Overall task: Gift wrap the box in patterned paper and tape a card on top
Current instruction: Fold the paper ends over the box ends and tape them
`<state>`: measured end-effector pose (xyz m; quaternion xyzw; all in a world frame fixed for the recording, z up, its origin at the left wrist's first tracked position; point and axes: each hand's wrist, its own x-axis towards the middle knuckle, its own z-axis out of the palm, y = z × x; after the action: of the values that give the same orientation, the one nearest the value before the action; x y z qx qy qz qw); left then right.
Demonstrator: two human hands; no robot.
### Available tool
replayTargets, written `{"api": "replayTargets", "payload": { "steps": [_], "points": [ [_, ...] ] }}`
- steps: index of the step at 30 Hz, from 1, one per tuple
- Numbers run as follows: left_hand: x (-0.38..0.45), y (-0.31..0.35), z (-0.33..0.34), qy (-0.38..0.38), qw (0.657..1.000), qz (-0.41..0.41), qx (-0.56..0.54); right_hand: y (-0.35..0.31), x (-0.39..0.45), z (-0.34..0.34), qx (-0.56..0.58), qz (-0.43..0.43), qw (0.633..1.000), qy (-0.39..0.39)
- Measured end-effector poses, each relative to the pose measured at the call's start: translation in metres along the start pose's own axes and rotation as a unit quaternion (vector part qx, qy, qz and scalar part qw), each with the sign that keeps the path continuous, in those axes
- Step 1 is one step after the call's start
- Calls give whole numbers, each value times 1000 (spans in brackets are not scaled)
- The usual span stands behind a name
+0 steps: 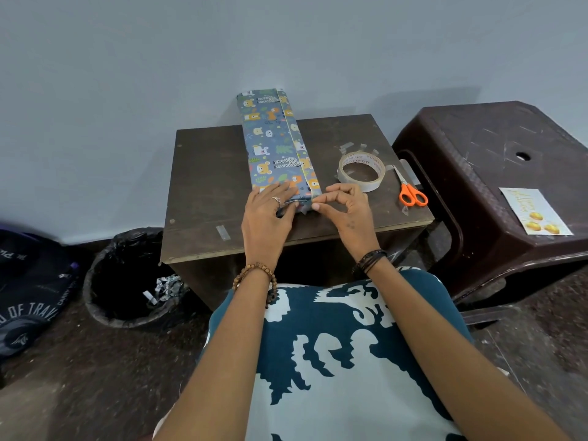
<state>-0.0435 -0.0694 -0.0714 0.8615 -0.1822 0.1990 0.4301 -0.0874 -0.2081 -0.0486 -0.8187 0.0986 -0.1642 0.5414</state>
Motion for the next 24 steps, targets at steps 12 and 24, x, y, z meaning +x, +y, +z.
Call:
{"api": "replayTargets", "payload": {
  "steps": [12, 24],
  "points": [
    [0, 2, 0, 4, 1000, 6, 10, 9, 0, 13, -111, -112, 982, 100],
    [-1, -1, 1, 3, 1000, 12, 4, 11, -2, 20, -157, -160, 964, 143]
  ]
}}
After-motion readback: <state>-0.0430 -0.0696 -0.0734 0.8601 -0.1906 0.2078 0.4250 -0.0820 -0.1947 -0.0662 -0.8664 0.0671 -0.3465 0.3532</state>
